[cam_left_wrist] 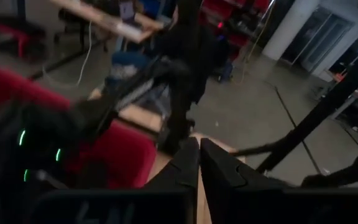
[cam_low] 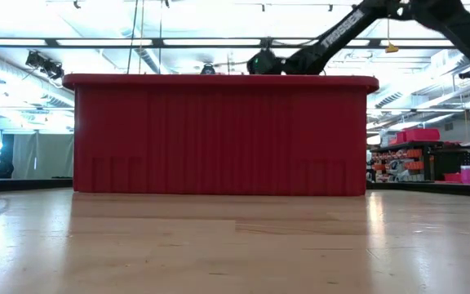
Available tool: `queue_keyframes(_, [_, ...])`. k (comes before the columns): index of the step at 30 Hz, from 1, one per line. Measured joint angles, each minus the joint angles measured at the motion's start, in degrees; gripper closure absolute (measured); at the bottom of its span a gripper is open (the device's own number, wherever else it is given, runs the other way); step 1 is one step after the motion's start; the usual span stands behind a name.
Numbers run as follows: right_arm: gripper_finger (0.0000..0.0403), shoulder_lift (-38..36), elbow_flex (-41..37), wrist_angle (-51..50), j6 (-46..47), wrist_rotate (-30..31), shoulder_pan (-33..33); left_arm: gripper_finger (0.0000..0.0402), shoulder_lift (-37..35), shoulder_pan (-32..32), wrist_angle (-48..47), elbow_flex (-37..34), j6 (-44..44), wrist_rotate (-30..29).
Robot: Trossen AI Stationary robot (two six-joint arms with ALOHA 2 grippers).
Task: Pick and place slides into bin
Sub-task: Put the pink slide into the red bin
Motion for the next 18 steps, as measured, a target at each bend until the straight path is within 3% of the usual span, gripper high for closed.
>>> queue_keyframes(6, [0.0240, -10.1, 0.0, -11.6, 8.7, -0.9, 3.1, 0.0391, 0.3, -2.1, -12.1, 0.0, -6.1, -0.1])
queue_keyframes(8, [0.0244, -14.7, 0.0, -17.7, 11.0, -5.1, 4.4, 0.0388, 0.4, -3.9, -19.1, 0.0, -9.0, 0.0])
queue_keyframes(12, [0.0248, -23.8, 0.0, -29.1, 14.6, -19.5, 7.9, 0.0378, 1.3, -9.5, -32.9, -0.1, -13.9, 0.0])
queue_keyframes(14, [0.0249, -27.7, 0.0, -33.4, 15.8, -24.6, 10.6, 0.0373, 2.1, -13.6, -35.7, -0.9, -17.5, 0.0])
queue_keyframes(18, [0.0249, -34.2, 0.0, -37.4, 16.4, -26.9, 18.8, 0.0365, 2.4, -23.3, -34.5, -5.6, -21.5, 3.5])
